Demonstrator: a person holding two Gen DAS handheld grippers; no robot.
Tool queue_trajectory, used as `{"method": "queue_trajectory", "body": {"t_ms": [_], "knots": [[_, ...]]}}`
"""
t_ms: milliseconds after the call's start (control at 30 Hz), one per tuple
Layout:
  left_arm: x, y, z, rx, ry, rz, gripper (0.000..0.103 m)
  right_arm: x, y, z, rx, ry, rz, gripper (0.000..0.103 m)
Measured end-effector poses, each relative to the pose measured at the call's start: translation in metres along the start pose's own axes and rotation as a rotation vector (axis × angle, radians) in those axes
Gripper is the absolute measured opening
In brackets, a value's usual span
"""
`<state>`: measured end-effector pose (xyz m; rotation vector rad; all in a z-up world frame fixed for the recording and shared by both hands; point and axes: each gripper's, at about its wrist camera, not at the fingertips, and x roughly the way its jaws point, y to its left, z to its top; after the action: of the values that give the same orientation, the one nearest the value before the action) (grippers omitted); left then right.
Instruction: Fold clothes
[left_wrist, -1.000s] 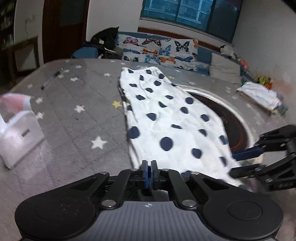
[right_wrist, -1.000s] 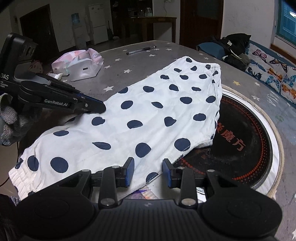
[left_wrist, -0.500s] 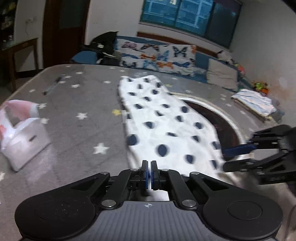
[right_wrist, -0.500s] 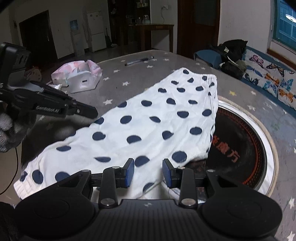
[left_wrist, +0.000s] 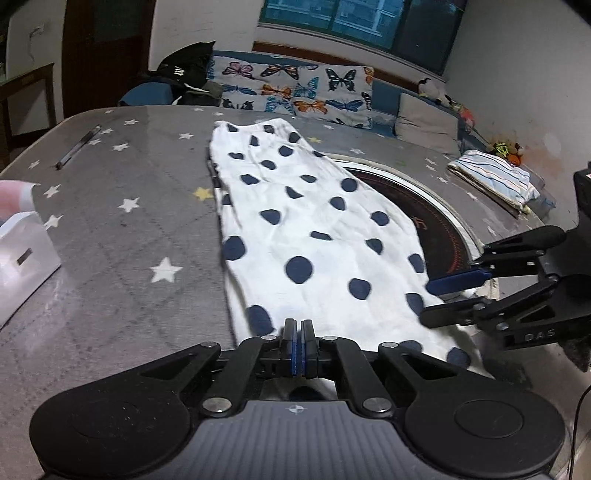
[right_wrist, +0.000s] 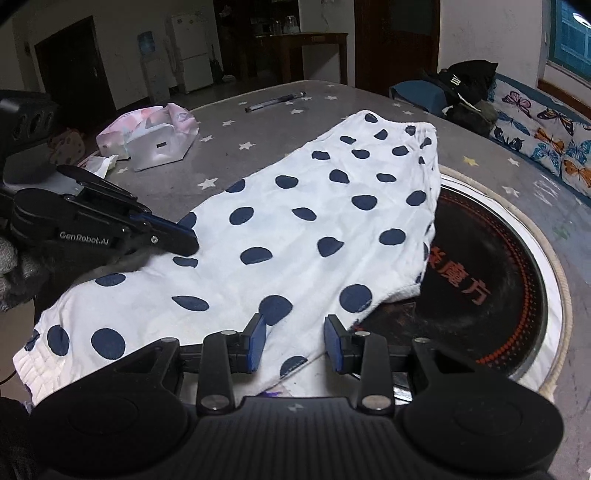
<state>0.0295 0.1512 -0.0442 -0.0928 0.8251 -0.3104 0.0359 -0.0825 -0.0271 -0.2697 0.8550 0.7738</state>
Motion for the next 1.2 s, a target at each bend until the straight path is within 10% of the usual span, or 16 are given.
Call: {"method": "queue_trajectory", "body": {"t_ms": [833, 1200], "knots": [[-0.002, -0.006, 0.014, 0.007, 0.009, -0.020, 0.004, 0.019, -0.047, 0.037, 0.088, -0.058, -0.073, 0.028], [0.015, -0.004, 0.027, -0.020, 0.012, -0.032, 0.021, 0.027, -0.066, 0.074, 0.070, -0.049, -0.069, 0.036]]}}
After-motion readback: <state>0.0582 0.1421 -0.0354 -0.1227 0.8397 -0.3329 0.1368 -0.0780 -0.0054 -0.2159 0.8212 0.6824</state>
